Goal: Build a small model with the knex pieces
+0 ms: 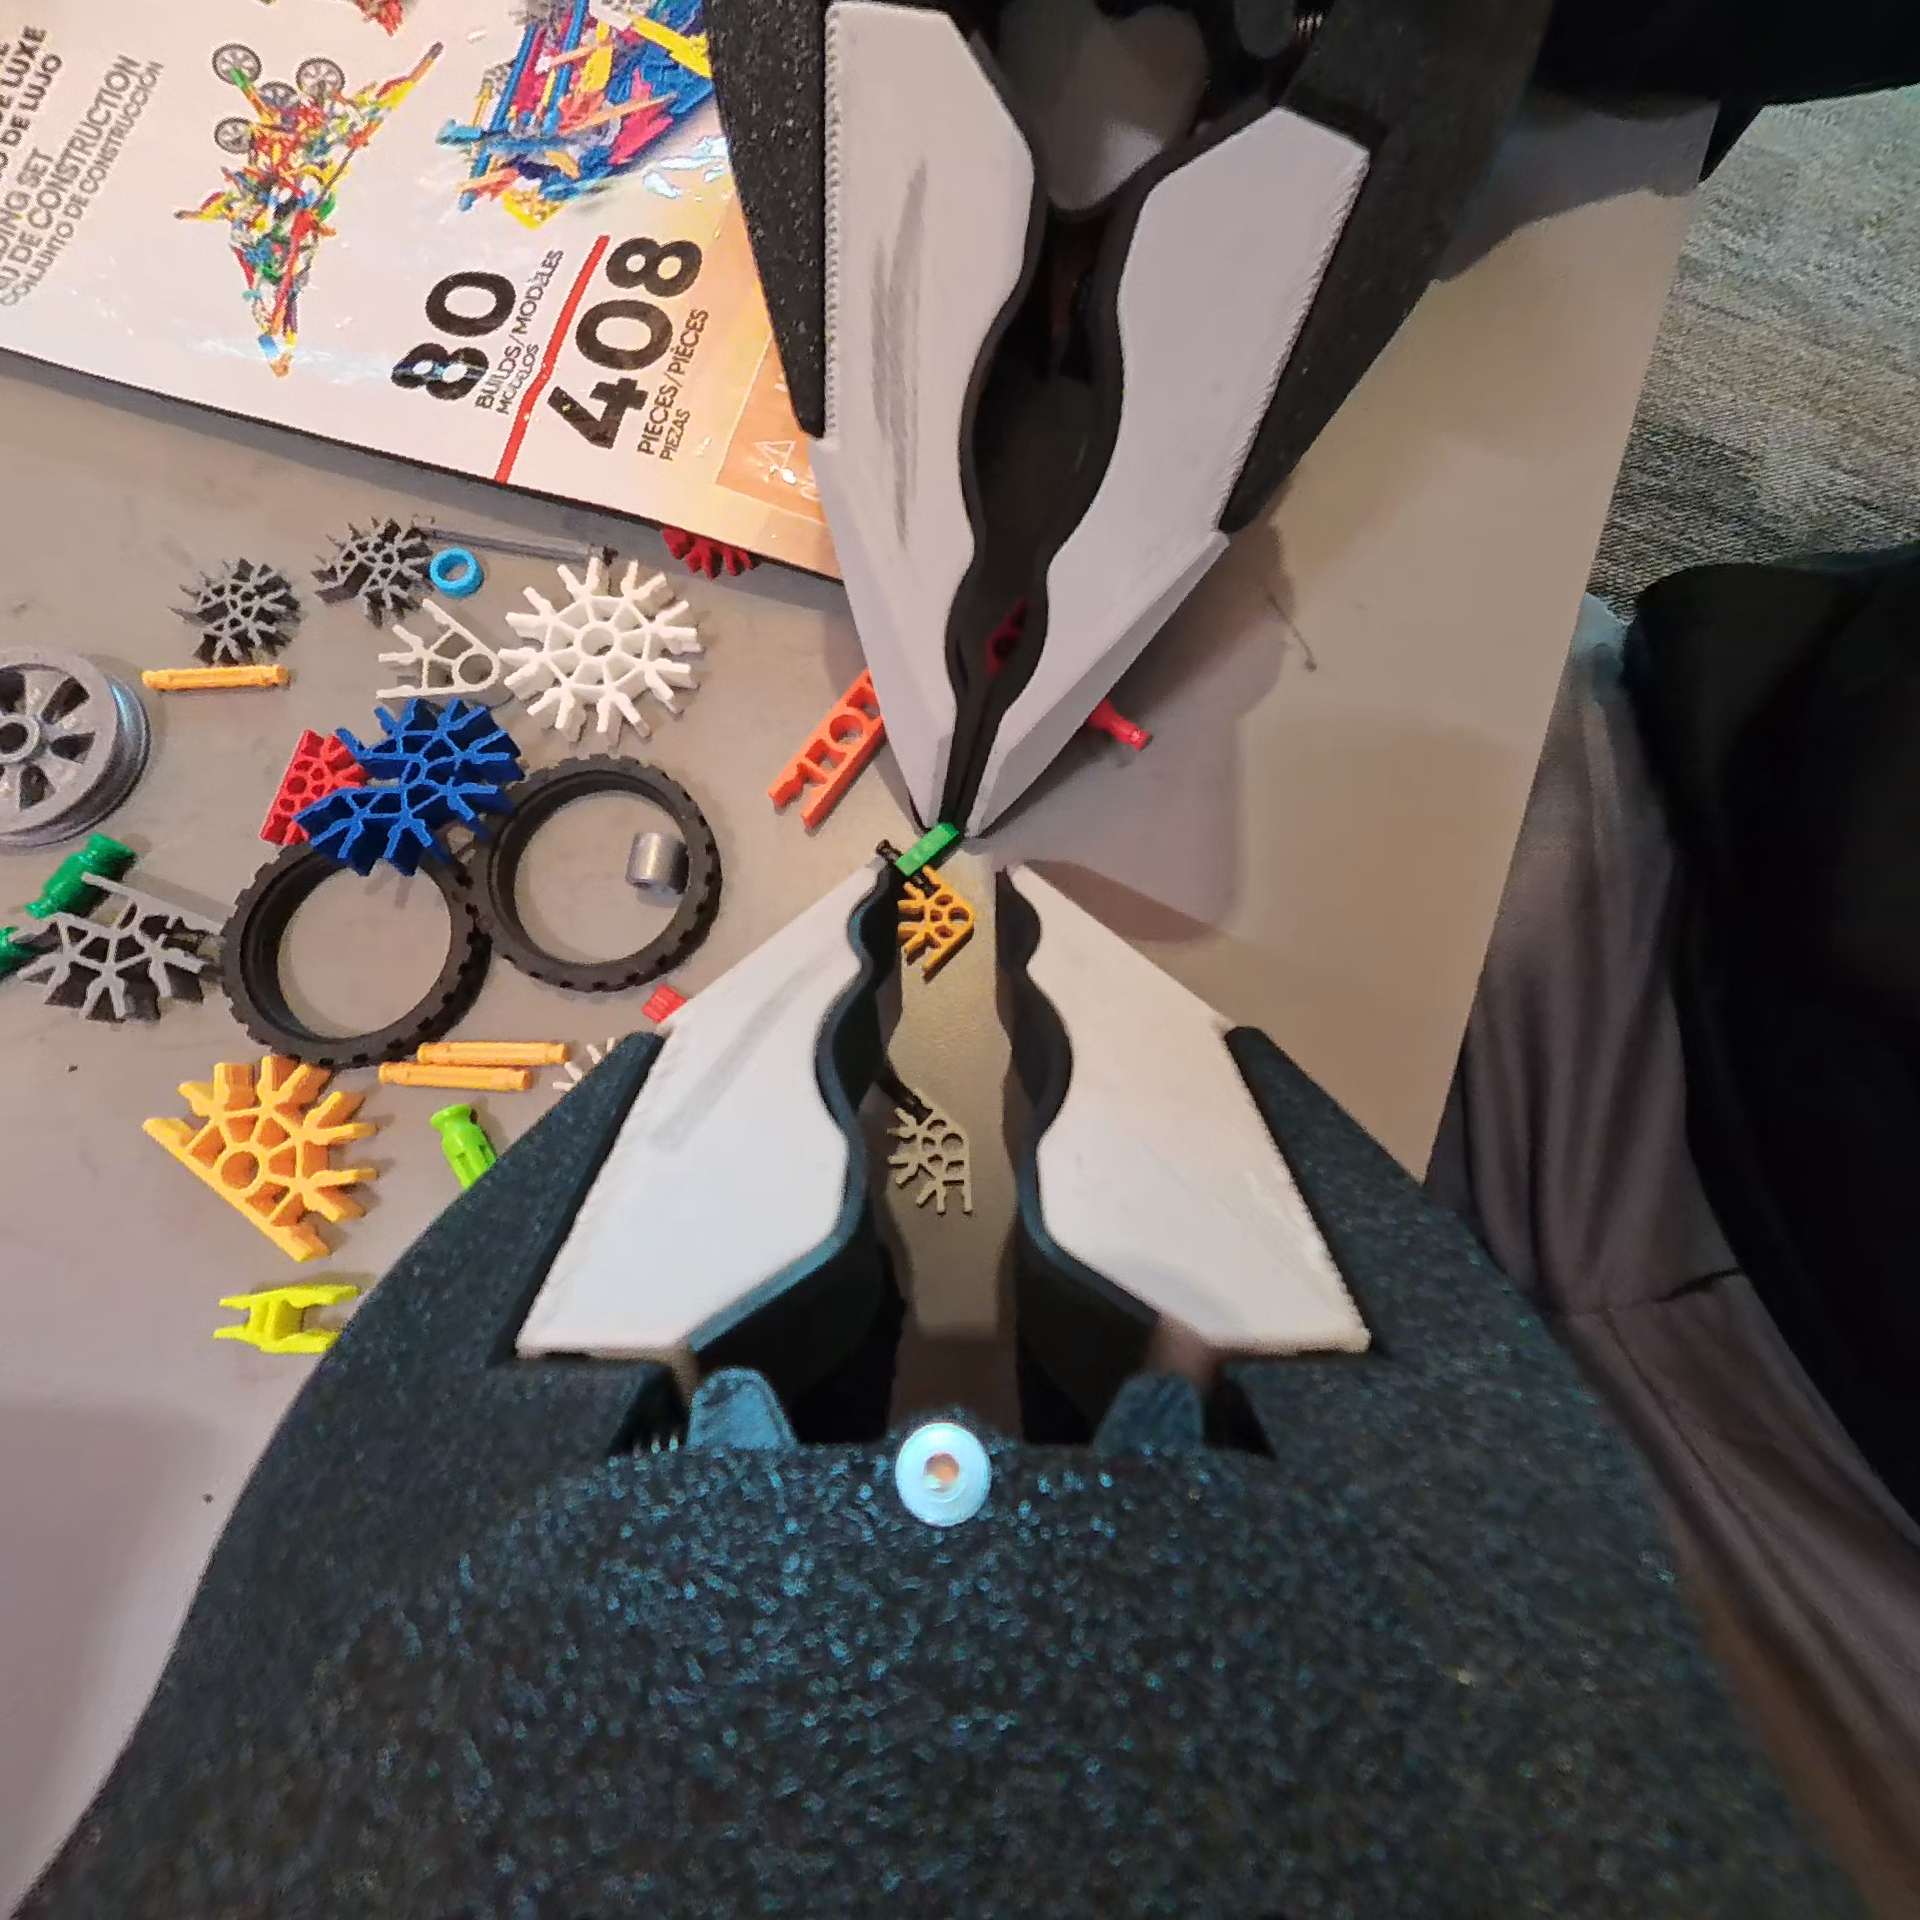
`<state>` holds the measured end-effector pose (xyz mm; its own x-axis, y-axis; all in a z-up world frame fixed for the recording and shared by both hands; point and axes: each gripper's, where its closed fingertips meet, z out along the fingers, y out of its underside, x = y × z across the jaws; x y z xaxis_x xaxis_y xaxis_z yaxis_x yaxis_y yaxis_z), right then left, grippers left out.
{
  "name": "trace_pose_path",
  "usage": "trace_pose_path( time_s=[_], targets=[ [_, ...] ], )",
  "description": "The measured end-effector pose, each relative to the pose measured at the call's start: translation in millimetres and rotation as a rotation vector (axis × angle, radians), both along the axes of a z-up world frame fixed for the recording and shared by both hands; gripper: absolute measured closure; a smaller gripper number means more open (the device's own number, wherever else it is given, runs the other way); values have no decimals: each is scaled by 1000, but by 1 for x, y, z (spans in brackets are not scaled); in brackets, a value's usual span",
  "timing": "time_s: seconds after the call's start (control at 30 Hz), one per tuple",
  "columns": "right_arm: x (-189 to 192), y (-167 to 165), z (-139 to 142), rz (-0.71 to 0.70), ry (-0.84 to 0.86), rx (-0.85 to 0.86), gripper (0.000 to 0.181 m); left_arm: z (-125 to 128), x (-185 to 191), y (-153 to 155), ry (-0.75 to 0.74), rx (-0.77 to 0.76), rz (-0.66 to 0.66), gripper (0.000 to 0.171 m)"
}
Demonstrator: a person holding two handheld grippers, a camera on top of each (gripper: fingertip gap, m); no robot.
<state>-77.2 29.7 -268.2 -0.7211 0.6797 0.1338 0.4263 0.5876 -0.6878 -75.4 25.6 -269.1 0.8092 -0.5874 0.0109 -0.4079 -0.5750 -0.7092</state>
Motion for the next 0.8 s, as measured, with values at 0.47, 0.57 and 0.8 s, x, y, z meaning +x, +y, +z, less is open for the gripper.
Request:
trace_pose_path(
  time_s=[0.47, 0.57, 0.8],
  targets=[
    [0, 2, 1, 35, 29, 13, 163, 0, 2, -1, 22, 15, -50, 162],
    [1, 0, 1, 53, 28, 5, 163, 0, 3, 0, 25, 16, -75, 163],
    [2, -4, 0, 69, 19, -13, 166, 0, 4, 1, 25, 15, -109, 163]
  ],
)
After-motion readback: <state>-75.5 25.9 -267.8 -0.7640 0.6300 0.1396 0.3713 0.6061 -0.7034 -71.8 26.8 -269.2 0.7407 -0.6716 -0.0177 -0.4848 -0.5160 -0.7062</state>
